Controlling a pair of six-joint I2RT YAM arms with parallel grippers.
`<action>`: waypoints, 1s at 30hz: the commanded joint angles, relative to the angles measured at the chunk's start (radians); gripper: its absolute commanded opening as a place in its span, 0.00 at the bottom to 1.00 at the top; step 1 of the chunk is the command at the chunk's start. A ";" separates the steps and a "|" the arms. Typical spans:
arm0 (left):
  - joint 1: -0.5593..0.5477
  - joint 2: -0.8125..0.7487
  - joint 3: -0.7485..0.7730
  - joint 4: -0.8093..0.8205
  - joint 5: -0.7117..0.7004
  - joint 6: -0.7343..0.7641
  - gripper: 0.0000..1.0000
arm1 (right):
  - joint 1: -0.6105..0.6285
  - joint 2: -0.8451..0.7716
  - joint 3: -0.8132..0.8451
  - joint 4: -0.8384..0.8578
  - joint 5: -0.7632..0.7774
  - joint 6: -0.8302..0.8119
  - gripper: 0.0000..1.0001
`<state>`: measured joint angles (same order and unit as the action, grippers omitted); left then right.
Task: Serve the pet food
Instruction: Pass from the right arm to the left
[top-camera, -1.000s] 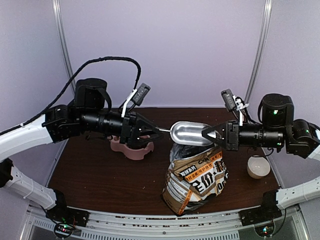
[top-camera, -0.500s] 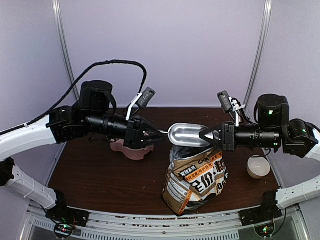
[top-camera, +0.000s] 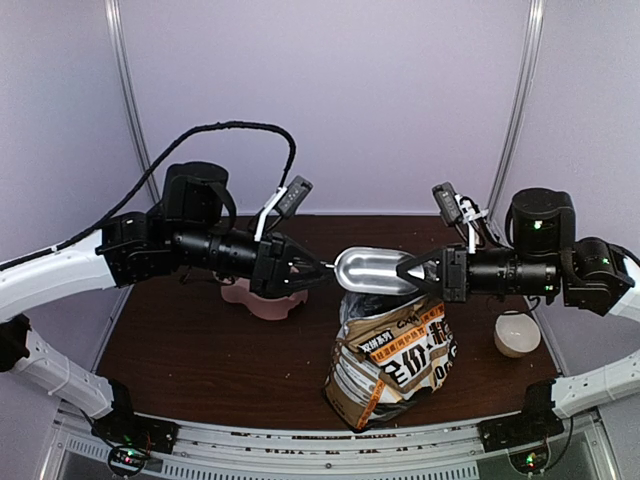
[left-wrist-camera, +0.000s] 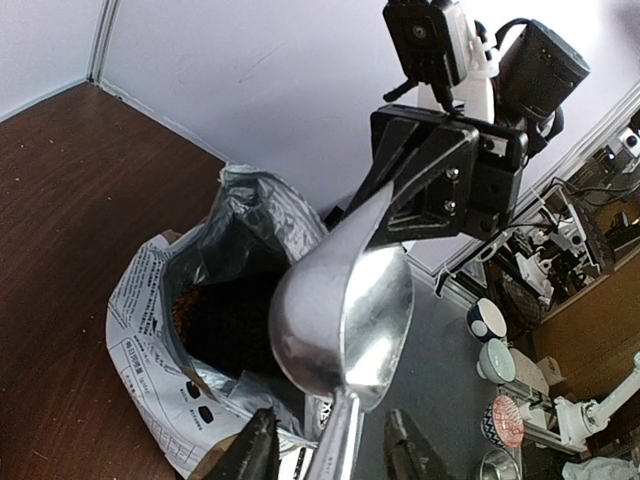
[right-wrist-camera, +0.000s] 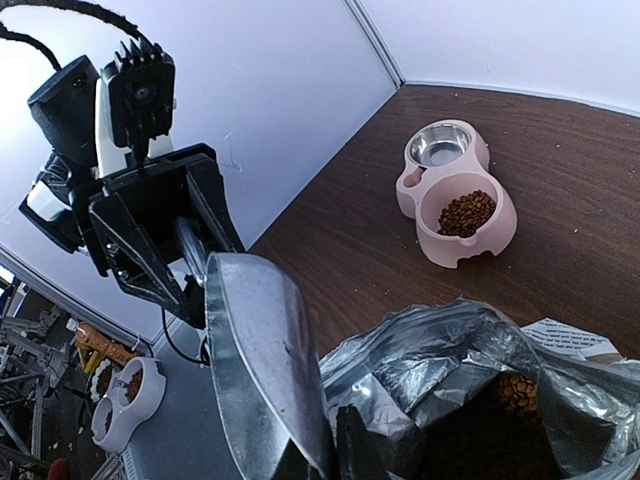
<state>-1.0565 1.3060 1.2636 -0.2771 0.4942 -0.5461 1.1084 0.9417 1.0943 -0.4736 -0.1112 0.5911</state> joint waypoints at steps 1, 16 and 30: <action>-0.010 0.019 0.014 0.104 0.036 -0.002 0.35 | -0.003 0.016 0.016 0.052 -0.008 0.010 0.00; -0.010 0.016 -0.003 0.106 0.016 -0.011 0.25 | -0.004 0.020 0.015 0.031 0.002 0.011 0.00; -0.010 -0.022 -0.024 0.016 -0.055 -0.152 0.00 | -0.005 0.022 0.035 -0.069 0.115 0.012 0.23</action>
<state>-1.0645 1.2957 1.2633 -0.2260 0.5137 -0.6029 1.1095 0.9550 1.1084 -0.4854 -0.1059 0.6090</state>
